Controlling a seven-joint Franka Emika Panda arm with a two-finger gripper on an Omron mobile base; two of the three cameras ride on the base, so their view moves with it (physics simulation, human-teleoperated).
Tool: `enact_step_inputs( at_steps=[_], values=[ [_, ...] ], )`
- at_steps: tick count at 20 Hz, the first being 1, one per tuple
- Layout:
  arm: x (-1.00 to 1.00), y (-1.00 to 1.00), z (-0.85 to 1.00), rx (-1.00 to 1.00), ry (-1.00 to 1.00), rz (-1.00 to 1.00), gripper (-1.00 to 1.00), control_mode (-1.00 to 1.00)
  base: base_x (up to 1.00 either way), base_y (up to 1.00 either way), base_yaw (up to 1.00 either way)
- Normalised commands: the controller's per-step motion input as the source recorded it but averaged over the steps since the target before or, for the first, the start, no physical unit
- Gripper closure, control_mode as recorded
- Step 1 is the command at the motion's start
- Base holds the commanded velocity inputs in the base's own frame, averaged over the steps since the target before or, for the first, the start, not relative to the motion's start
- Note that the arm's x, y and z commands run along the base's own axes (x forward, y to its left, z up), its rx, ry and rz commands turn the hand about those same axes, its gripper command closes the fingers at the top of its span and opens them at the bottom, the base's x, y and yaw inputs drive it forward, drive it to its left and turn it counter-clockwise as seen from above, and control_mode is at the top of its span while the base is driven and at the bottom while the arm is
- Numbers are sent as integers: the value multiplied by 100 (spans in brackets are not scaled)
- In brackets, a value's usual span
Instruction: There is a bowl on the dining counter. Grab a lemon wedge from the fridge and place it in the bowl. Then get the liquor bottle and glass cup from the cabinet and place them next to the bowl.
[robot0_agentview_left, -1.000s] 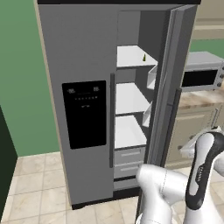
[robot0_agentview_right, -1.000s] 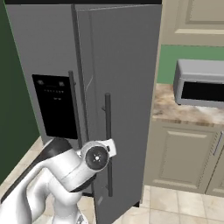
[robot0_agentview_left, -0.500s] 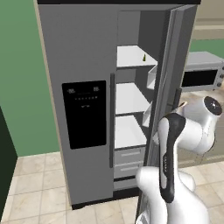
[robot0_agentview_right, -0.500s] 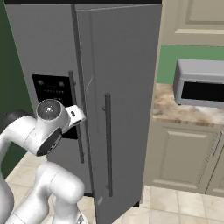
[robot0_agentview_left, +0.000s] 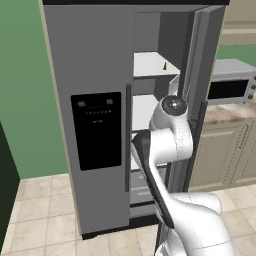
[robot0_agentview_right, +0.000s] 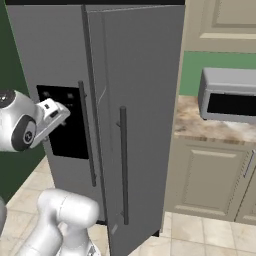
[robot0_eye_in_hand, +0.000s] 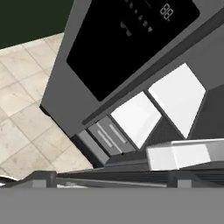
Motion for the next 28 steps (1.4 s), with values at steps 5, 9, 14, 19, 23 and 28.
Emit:
enact_step_inputs(
  at_steps=[5,9,14,19,23,28],
  values=[
    [54,39,0,-19,5,0,-100,-100,0,0,0],
    [69,2,0,-8,10,0,-100,-100,0,0,0],
    [54,-5,-1,-8,2,0,-100,-100,0,0,0],
    [40,-20,-3,-7,0,0,-100,-100,0,0,0],
    [17,-29,-10,-5,0,0,-100,-100,0,0,0],
    [2,-44,-9,-1,0,0,-100,-100,0,0,0]
  ],
)
